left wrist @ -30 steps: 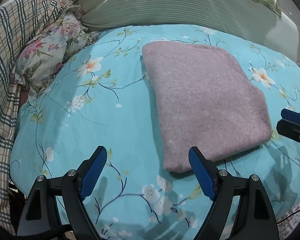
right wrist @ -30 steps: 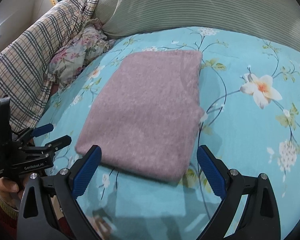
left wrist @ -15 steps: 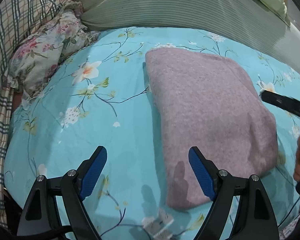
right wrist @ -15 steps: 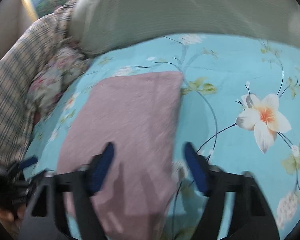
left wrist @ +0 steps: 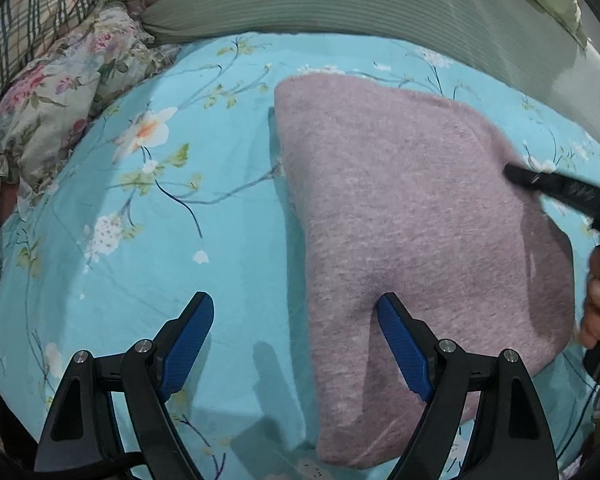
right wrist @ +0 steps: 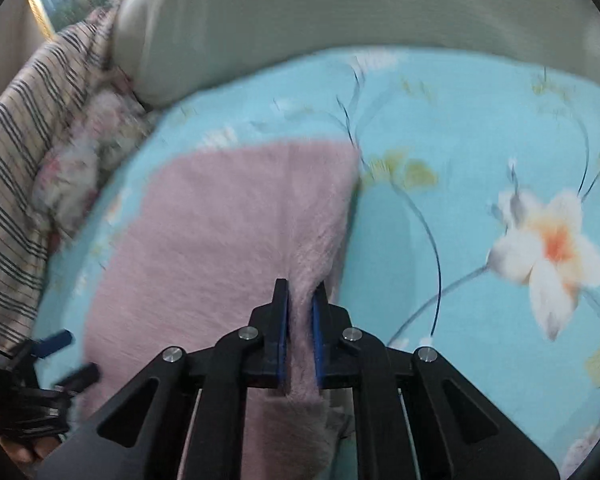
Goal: Fold small clothes
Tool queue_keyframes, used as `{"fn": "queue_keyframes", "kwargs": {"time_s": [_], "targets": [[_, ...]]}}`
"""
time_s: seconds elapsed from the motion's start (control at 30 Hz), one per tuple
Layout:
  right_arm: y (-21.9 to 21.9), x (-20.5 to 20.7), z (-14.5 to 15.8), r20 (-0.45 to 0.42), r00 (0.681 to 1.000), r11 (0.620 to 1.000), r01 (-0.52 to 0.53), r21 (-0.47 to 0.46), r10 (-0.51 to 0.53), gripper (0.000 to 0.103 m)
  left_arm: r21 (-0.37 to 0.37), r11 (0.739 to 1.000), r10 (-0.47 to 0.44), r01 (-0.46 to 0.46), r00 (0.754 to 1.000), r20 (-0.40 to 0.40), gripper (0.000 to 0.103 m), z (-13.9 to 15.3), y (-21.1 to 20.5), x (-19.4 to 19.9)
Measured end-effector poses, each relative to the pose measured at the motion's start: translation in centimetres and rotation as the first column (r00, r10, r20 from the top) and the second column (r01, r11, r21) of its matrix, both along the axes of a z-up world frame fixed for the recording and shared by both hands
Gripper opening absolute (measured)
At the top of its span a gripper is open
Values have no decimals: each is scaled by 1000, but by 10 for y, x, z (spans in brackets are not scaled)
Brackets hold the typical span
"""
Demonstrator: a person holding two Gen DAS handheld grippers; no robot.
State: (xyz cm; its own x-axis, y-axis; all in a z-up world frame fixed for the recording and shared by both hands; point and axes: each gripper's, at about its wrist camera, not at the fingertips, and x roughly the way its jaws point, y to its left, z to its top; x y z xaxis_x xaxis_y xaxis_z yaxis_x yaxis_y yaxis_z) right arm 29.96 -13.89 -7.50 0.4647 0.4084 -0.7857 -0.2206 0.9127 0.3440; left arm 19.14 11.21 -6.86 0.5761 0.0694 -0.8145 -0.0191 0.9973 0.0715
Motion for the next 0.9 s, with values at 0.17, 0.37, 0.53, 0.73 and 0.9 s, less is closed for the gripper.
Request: {"fn": "queue_keyframes", "kwargs": {"time_s": [0.17,0.37,0.53,0.73,0.9], "targets": [[-6,-3,9,-1,1000,999,29,12,-29,18,-9,1000,2,-2,1000,-1,91,-6,3,-2],[-8,-30,33,27,999,999,37,15,-38,28,-34,999,8,-8,1000,8,91,0,8,-13],[-6,-62,50,42,999,999,5,33,-7,41,-43,999,13,-12,1000,16,91,5,9,-28],[-5,-101,68,81,996,999,-30,32,28,57,-55,998,12,-10,1000,21,92,10,10,-53],[0,-130,69,77,993,996,-84,-16,85,66,-45,999,-1,2,1000,24,92,12,5,-73]]}}
